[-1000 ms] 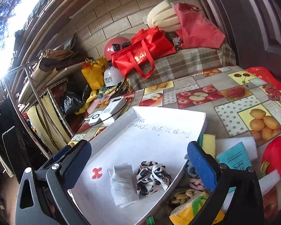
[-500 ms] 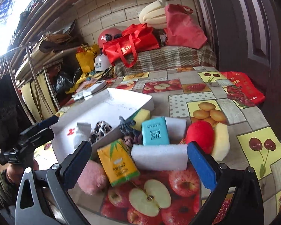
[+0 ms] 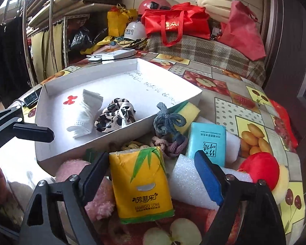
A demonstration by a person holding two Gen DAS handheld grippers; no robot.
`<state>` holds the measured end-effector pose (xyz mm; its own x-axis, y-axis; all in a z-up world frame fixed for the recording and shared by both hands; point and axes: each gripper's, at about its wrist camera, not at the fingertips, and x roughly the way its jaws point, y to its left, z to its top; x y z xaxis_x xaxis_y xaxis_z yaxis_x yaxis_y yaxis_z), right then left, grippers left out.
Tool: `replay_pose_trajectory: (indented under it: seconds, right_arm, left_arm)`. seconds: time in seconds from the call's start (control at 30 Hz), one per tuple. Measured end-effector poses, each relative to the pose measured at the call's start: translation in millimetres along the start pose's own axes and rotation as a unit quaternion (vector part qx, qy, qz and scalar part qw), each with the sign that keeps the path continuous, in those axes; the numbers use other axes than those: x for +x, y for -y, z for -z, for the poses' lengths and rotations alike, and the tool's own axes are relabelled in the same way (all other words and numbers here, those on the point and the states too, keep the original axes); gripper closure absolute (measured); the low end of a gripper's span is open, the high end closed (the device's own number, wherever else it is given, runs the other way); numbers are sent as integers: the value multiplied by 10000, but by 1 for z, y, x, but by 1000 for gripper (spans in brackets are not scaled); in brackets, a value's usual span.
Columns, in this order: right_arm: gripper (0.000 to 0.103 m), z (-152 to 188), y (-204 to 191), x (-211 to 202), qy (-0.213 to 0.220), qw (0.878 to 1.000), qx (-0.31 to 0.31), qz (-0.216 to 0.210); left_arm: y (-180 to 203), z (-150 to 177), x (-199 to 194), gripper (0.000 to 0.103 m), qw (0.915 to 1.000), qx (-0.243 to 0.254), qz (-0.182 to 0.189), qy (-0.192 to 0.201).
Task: Organize soft objects
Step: 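Move both grippers back toward the remaining soft items on the table, then grasp the pink fluffy ball with the left gripper while the right grasps the yellow tissue pack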
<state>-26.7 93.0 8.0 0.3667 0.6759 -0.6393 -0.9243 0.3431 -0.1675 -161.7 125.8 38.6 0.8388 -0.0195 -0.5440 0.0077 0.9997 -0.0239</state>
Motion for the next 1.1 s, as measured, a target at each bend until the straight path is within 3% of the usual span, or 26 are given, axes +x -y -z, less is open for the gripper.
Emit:
replay_pose_trajectory:
  seconds: [0.07,0.2,0.33,0.4,0.43,0.53,0.63,0.77,0.87,1.0,1.1]
  right_arm:
    - [33,6,3,-4,39,9998,-145,118]
    - [35,17,17,-10,65,9979,-294,571]
    - [38,21,51,-13,92,9966,134,806]
    - [61,20,65,-23,236,9970,442,590]
    - [64,20,70,-30,338,9966,615,439]
    - [64,19,80,-60,775,9916,1022,183]
    - [64,23,84,-82,885,9892,1158,153]
    - [60,43,97,-96,662,9872,1450,-39]
    - [38,55,100,-92,327,9858,1634,-186]
    - [37,58,82,-74,-25,9899,1385,-289]
    - [37,52,69,-52,-281,9928,1155,-108]
  left_arm:
    - [2,-2,4,1,10000,58,27,-39]
    - [11,-6,18,1,9995,198,64,-237]
    - [25,-8,36,1,9975,339,238,-566]
    - [28,-11,45,1,9968,310,282,-682]
    - [30,-13,48,1,9966,221,420,-678]
    - [37,-18,54,1,9919,-81,1093,-644]
    - [46,-21,46,1,9947,106,921,-448]
    - [36,-22,28,1,9984,9,523,-203]
    - [27,-19,32,1,9980,-147,464,-394]
    - [34,-14,43,1,9974,4,293,-655]
    - [34,-13,48,1,9968,-17,211,-773]
